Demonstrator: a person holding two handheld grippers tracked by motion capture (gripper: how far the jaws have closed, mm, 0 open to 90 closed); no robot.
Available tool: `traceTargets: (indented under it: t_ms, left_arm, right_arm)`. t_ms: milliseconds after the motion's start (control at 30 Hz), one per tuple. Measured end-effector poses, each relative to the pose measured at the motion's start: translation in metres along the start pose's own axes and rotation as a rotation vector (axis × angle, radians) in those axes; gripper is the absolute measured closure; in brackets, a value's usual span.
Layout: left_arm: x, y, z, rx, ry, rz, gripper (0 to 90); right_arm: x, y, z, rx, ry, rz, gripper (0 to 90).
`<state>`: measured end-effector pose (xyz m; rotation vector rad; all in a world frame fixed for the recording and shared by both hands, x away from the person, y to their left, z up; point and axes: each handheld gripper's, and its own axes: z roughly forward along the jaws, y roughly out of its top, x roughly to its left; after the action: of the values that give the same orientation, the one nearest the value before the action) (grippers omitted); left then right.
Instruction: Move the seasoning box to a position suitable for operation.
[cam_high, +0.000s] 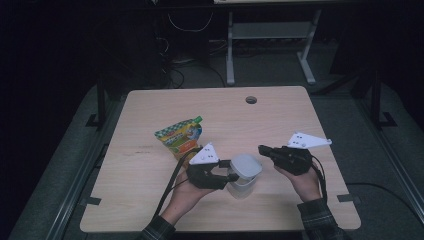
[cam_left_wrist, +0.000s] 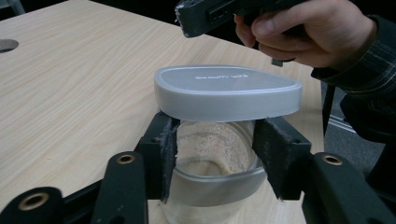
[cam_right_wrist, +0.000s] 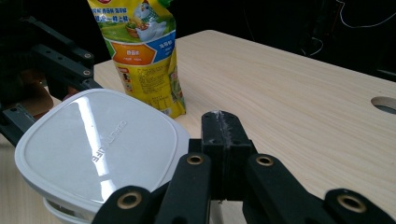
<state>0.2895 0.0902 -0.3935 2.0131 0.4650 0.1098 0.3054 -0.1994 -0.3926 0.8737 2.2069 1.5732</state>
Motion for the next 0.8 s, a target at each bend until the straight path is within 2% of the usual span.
traceTargets:
  t_ms: [133,333,367,500,800]
  left_arm:
    - [0.000,0.001,0.001,-0.004,-0.007,-0.006,57.1]
    - [0.000,0.003,0.001,0.000,-0.016,-0.001,76.8]
    - [0.000,0.004,0.001,0.004,-0.020,0.001,76.8]
    - [-0.002,0.006,0.001,0.011,-0.035,0.018,89.9]
    - [-0.002,0.011,0.002,0.014,-0.047,0.036,90.0]
  right_arm:
    - [0.000,0.000,-0.001,0.001,0.002,0.002,89.6]
    - [0.001,0.001,-0.002,0.001,0.001,-0.003,89.7]
    - [0.001,0.001,-0.002,0.001,0.001,-0.003,89.7]
    - [0.001,0.000,-0.004,0.001,0.004,-0.005,89.6]
    - [0.005,-0.002,-0.006,0.014,0.019,-0.010,89.6]
